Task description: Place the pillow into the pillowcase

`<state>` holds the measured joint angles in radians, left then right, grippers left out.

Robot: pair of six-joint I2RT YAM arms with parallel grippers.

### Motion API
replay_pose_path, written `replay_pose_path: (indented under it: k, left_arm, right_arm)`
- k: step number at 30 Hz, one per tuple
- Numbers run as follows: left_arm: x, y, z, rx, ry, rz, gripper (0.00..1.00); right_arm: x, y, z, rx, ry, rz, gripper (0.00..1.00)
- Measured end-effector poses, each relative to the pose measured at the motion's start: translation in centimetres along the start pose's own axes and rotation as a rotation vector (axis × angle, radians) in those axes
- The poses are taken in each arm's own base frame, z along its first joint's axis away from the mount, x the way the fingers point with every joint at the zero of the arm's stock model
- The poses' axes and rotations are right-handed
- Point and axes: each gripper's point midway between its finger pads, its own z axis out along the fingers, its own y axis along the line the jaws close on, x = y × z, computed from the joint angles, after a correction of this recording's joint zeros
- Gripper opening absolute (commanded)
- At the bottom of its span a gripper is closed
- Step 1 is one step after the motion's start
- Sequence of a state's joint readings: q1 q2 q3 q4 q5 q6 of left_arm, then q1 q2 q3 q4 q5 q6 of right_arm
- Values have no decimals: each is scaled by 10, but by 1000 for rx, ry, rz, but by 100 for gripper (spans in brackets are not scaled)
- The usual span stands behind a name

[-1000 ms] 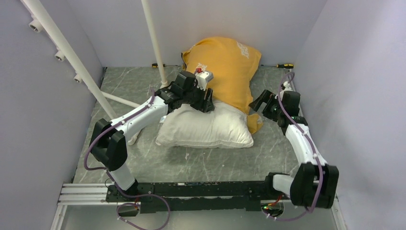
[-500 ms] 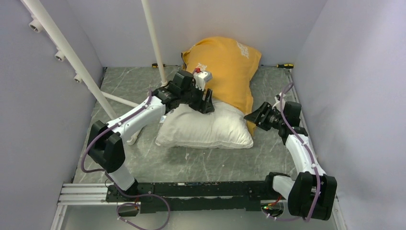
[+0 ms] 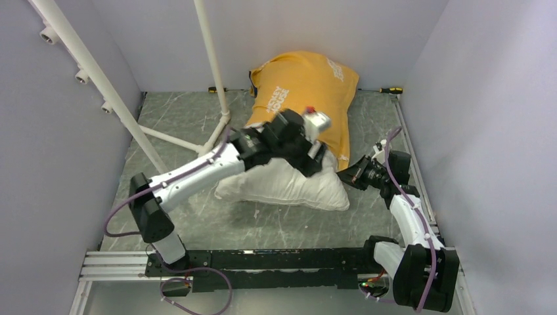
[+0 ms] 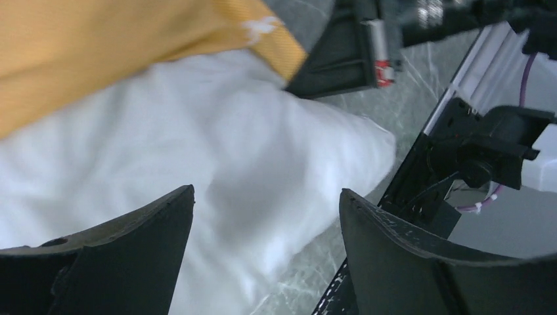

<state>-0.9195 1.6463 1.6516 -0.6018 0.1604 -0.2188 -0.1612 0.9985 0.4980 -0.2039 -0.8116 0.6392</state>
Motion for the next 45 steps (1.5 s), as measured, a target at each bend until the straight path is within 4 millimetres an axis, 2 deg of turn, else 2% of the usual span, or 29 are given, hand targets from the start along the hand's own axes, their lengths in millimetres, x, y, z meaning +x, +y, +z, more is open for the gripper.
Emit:
replay_pose_path:
  k: [3,5,7,10,11,12,14,15,17,20,22,25,29,31,35,37,38,41,45]
  left_arm:
    - [15,-40,20,-12,26,124,86]
    - [29,-57,35,-17,45,202,88]
    - [46,-64,51,-33,57,309,91]
    - [68,-62,69,-66,55,447,91]
    - [74,-60,73,-79,56,485,86]
    - [80,-56,78,-98,59,527,69]
    - [82,-46,86,-147,62,577,9]
    - [82,-40,91,-178,66,591,0]
    - [80,-26,99,-235,82,616,0]
    - [83,-5,104,-259,111,602,0]
    - [84,5,103,-255,105,583,0]
    - [86,15,95,-244,96,563,0]
    - [83,21,82,-232,80,546,0]
    - [83,24,77,-230,76,537,0]
    - [85,28,72,-220,72,513,0]
    - [84,29,72,-210,68,497,0]
    - [84,30,72,-207,67,486,0]
    - [81,34,73,-197,55,447,0]
    - [73,43,72,-201,27,379,0]
  right_arm:
    - [0,4,-1,-14,1,9,0]
    - [0,6,-1,-21,4,21,0]
    - [0,10,-2,-31,8,31,0]
    - [-1,13,-3,-39,10,39,0]
    - [-2,14,-3,-40,9,41,0]
    - [-3,15,-3,-40,10,43,0]
    - [-4,17,-4,-40,9,42,0]
    - [-4,17,-4,-36,9,43,4]
    - [-7,17,-5,-20,3,38,23]
    - [-9,18,-7,-8,0,29,59]
    - [-11,21,-9,-10,-8,17,75]
    - [-14,17,-8,12,-25,4,86]
    - [-23,2,-6,90,-70,7,90]
    - [-27,-6,-5,127,-91,6,87]
    - [-32,-16,3,145,-92,3,70]
    - [-31,-19,10,118,-77,4,66]
    - [-27,-20,13,96,-66,7,56]
    - [-17,-15,17,14,-31,1,2]
    - [-12,0,17,-83,2,-19,0]
